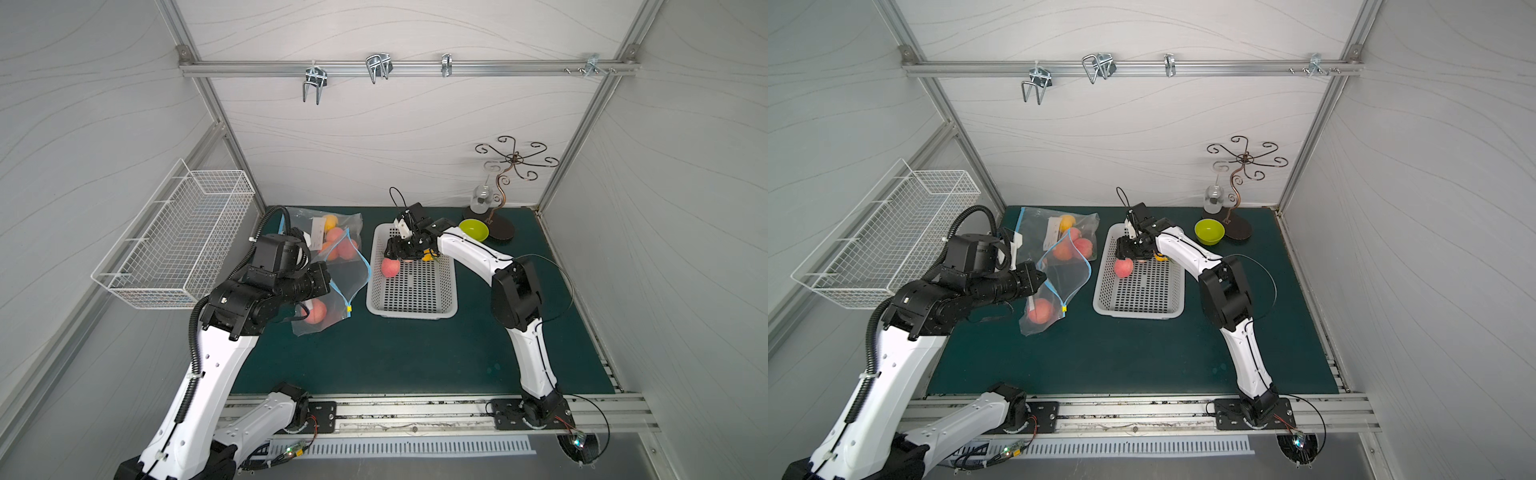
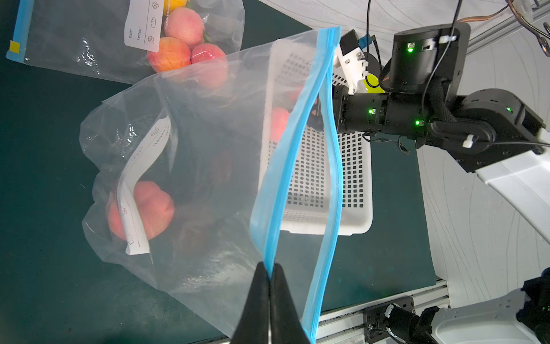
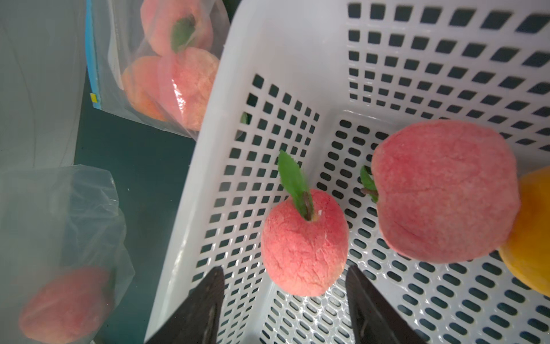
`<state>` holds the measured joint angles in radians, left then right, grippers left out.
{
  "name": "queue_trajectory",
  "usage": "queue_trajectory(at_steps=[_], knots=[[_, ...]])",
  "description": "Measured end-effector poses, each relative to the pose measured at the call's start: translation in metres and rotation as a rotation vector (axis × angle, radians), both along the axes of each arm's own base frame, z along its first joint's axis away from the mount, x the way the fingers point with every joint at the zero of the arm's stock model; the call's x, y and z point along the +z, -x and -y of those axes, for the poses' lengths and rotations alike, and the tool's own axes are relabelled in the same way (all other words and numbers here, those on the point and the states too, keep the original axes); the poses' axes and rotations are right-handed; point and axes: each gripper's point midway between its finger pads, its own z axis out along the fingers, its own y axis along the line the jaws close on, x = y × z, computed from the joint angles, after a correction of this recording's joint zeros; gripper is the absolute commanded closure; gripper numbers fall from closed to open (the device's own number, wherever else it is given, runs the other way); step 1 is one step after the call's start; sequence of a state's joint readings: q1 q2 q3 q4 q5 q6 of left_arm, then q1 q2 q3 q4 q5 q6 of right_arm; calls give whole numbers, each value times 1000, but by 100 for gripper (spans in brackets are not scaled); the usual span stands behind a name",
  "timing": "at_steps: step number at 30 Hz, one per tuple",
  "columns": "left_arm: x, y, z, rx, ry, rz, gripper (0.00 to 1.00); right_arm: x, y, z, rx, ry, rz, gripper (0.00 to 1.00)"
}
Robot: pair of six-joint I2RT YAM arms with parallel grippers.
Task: Place the peach in a zip-top bag and seal the zipper
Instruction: Pick up the peach from the basket.
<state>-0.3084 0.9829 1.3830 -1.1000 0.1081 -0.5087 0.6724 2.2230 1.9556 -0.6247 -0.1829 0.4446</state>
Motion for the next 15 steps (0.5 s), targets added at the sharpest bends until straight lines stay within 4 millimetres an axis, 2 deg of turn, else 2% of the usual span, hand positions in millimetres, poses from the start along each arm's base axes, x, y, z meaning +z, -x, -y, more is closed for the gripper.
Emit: queue_trajectory(at_steps=[8, 11, 15], knots=[[-1, 0, 0, 0, -1, -1, 100, -34, -1, 1, -27, 49, -75, 33], [-1, 0, 0, -1, -2, -1, 100, -36, -3, -2, -25, 42, -78, 34], [-1, 0, 0, -1, -2, -1, 100, -37, -2, -8, -15, 19, -96, 44]])
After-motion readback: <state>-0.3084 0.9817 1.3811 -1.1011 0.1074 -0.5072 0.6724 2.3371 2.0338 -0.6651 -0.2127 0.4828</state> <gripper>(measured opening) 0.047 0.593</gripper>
